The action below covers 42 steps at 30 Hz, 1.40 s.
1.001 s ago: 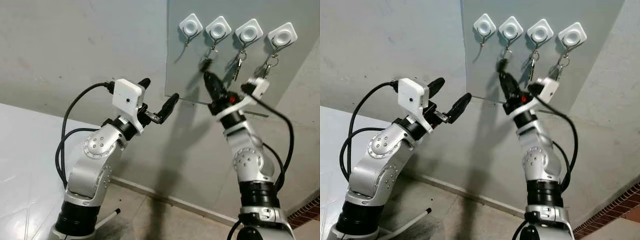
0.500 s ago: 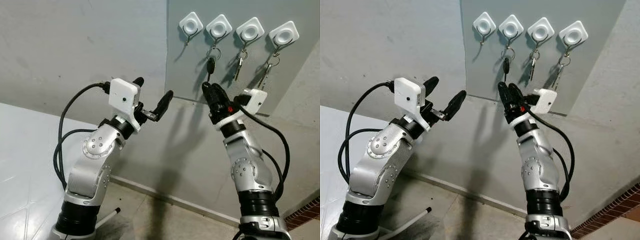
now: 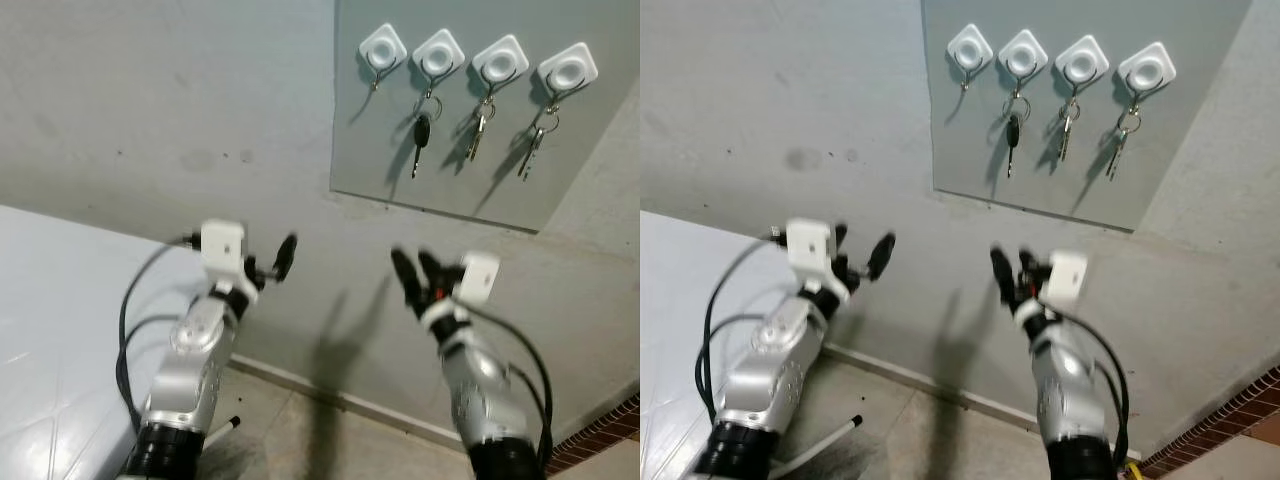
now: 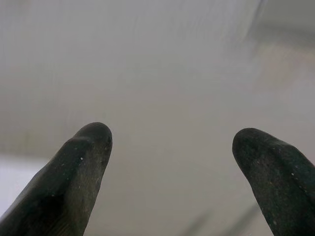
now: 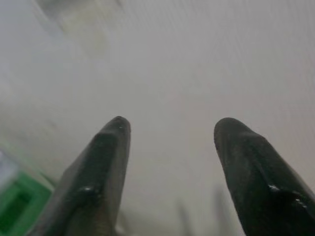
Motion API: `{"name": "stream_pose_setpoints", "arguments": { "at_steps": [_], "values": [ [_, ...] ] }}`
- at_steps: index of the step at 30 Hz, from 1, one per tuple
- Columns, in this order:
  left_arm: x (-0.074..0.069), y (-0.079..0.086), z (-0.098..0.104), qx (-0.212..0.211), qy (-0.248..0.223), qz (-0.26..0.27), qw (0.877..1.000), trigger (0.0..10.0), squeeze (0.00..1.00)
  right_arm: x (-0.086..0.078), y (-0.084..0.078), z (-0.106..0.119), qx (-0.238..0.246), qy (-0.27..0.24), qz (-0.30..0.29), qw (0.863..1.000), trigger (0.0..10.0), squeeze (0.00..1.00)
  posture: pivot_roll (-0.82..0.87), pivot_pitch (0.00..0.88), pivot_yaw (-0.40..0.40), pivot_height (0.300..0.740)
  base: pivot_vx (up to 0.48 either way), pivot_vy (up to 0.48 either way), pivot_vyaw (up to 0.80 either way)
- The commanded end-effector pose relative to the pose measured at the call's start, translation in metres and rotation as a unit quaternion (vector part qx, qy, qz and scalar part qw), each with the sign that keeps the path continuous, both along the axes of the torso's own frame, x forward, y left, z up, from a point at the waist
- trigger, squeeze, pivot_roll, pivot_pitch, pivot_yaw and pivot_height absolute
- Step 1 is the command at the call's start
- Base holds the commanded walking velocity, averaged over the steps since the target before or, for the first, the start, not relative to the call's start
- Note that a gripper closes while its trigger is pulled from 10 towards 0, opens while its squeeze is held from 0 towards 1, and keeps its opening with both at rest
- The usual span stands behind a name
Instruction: Hang keys on a hook
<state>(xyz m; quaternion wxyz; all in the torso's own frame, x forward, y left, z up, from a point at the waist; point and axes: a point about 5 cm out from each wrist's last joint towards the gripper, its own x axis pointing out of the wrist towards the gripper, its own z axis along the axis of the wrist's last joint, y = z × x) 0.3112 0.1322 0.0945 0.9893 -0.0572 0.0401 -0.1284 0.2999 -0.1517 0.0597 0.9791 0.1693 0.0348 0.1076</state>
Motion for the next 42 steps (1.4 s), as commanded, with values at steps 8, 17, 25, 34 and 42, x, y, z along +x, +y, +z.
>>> {"name": "stream_pose_setpoints", "arguments": {
  "at_steps": [8, 17, 25, 34, 42],
  "values": [
    [-0.017, 0.003, -0.058, 0.057, 0.068, -0.004, 0.996, 10.0, 0.0, -0.022, -0.009, -0.046, -0.061, 0.079, -0.014, 0.995, 10.0, 1.0, 0.0, 0.0, 0.043, 0.74, 0.0, 0.0, 0.0],
    [-0.047, -0.006, -0.103, 0.138, 0.132, -0.076, 0.979, 10.0, 0.0, -0.047, -0.009, -0.079, -0.107, 0.146, 0.006, 0.983, 10.0, 0.0, -0.01, 0.0, 0.048, 0.74, 0.0, 0.0, 0.0],
    [-0.069, 0.004, -0.132, 0.147, 0.209, -0.066, 0.965, 10.0, 0.0, -0.072, -0.02, -0.105, -0.144, 0.22, 0.0, 0.965, 10.0, 0.0, 0.0, 0.0, 0.039, 0.74, 0.0, 0.0, 0.0],
    [-0.104, 0.02, -0.163, 0.167, 0.312, -0.017, 0.935, 10.0, 0.0, -0.11, -0.037, -0.133, -0.19, 0.325, -0.021, 0.926, 10.0, 0.0, 0.02, 0.0, 0.024, 0.74, 0.0, 0.0, 0.0],
    [-0.137, 0.04, -0.182, 0.156, 0.389, 0.046, 0.907, 10.0, 0.0, -0.145, -0.043, -0.151, -0.208, 0.401, -0.015, 0.892, 10.0, 0.0, 0.03, 0.0, 0.009, 0.74, 0.0, 0.0, 0.0]
  ]
}}
